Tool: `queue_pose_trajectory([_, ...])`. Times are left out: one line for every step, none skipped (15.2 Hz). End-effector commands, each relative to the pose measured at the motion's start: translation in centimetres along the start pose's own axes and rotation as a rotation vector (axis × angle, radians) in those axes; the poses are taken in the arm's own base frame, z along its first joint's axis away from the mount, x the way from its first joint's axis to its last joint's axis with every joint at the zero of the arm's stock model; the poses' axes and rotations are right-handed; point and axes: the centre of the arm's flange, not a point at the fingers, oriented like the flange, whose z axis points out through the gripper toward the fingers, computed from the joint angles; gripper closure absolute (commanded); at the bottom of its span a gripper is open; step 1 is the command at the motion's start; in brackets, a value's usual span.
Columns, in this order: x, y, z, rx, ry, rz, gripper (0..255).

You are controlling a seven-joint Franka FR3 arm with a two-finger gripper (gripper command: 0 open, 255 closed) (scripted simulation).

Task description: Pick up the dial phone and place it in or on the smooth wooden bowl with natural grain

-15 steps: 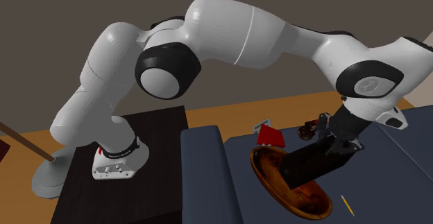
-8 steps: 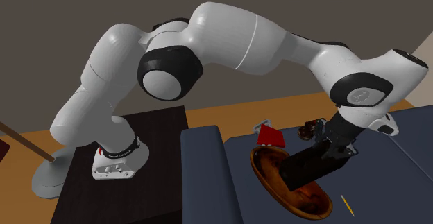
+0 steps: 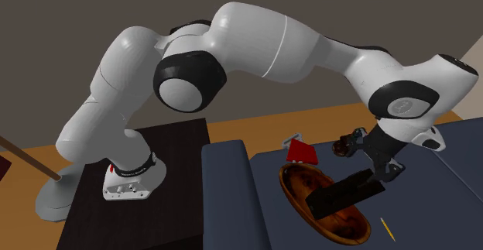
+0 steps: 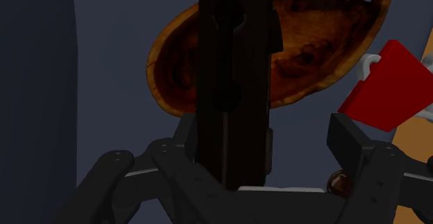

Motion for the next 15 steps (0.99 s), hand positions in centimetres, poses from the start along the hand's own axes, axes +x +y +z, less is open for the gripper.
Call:
queue_pose_trajectory([0.0, 0.0, 0.0, 0.000, 0.000, 0.000, 0])
queue_pose_trajectory([0.0, 0.0, 0.0, 0.000, 0.000, 0.000, 0])
queue_pose_trajectory([0.0, 0.0, 0.0, 0.000, 0.000, 0.000, 0])
queue_pose_trajectory([0.0, 0.0, -1.3, 0.000, 0.000, 0.000, 0])
queue_pose_trajectory([0.0, 0.0, -2.6, 0.000, 0.000, 0.000, 0])
queue_pose_trajectory([0.0, 0.0, -3.9, 0.000, 0.000, 0.000, 0])
queue_pose_trajectory([0.0, 0.0, -5.0, 0.000, 0.000, 0.000, 0])
queue_pose_trajectory([0.0, 0.0, -5.0, 0.000, 0.000, 0.000, 0])
queue_pose_trajectory([0.0, 0.0, -5.0, 0.000, 0.000, 0.000, 0])
queue_pose_trajectory([0.0, 0.0, -5.0, 0.000, 0.000, 0.000, 0])
queue_pose_trajectory([0.0, 0.0, -5.0, 0.000, 0.000, 0.000, 0])
queue_pose_trajectory([0.0, 0.0, -5.0, 0.000, 0.000, 0.000, 0])
queue_pose_trajectory([0.0, 0.0, -5.0, 0.000, 0.000, 0.000, 0])
queue_pose_trajectory([0.0, 0.0, -5.0, 0.000, 0.000, 0.000, 0])
queue_pose_trajectory([0.0, 0.0, -5.0, 0.000, 0.000, 0.000, 0])
